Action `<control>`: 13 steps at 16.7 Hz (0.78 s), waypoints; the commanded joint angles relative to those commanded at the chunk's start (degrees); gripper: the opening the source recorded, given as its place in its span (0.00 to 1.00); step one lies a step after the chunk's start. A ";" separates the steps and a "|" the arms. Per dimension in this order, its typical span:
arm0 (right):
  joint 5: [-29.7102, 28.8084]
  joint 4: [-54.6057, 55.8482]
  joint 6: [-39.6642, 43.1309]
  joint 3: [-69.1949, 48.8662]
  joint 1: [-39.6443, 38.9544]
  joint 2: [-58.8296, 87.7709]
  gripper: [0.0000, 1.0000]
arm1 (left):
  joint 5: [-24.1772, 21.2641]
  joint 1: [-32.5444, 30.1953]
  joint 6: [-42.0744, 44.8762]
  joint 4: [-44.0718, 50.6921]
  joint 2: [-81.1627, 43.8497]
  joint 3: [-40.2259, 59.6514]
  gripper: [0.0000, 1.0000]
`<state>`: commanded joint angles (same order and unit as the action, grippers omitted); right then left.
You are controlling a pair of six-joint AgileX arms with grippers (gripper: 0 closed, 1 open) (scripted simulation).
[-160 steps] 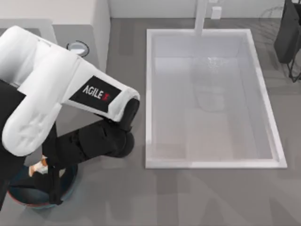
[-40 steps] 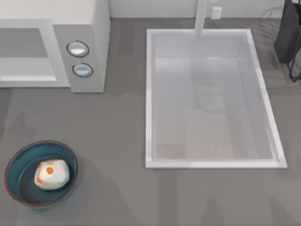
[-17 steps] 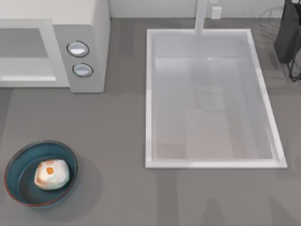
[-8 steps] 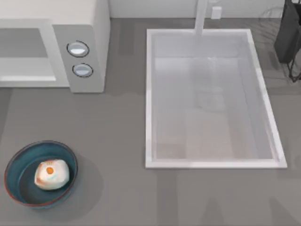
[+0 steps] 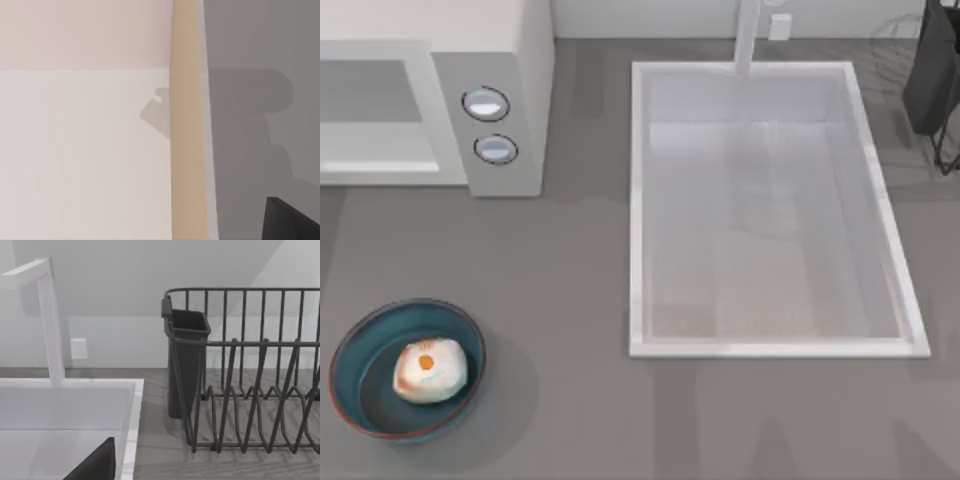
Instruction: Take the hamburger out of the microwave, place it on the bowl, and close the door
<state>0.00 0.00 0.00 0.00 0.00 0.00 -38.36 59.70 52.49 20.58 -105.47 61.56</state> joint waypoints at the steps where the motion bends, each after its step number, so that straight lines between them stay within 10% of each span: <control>1: 0.00 0.00 0.00 0.00 0.00 0.00 1.00 | 0.00 0.00 0.00 0.00 0.00 0.00 0.00; 13: 0.00 0.00 0.00 0.00 0.00 0.00 1.00 | 5.11 -10.48 -11.21 -9.71 17.77 -20.84 0.00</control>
<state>0.00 0.00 0.00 0.00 0.00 0.00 -33.25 49.22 41.28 10.87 -87.71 40.72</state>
